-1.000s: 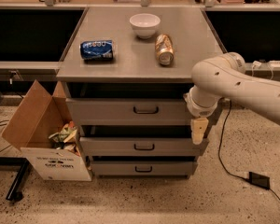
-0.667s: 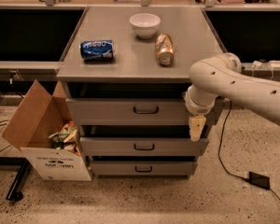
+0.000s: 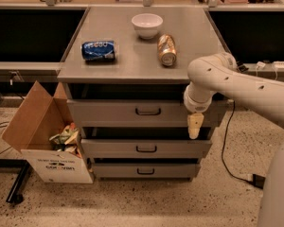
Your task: Open top drawer
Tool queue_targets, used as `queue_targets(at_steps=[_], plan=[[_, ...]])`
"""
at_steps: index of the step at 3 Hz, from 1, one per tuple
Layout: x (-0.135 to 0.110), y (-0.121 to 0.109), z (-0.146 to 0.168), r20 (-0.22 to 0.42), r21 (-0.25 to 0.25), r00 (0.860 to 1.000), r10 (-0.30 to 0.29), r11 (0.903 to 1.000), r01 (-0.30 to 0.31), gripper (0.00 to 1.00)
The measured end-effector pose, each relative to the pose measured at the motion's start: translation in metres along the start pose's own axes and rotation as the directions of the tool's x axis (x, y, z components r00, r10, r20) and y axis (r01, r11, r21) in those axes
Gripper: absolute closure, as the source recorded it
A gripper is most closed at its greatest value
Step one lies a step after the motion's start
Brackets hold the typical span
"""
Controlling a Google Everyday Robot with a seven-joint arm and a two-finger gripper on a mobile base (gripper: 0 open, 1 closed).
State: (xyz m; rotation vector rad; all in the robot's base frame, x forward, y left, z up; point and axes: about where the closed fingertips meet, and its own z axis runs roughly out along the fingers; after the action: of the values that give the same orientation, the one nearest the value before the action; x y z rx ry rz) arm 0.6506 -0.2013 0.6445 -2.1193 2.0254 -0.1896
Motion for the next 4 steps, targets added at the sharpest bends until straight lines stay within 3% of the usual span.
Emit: queue_targets(at_steps=[3,4], plan=[[-0.029,0.049,-0.034,0.035,-0.086,0.998,-0.042,0.9953,0.045,0.66],[-0.033,0.079,-0.04,0.067,-0.138,0.996,-0.06,0.9881,0.069,0.94]])
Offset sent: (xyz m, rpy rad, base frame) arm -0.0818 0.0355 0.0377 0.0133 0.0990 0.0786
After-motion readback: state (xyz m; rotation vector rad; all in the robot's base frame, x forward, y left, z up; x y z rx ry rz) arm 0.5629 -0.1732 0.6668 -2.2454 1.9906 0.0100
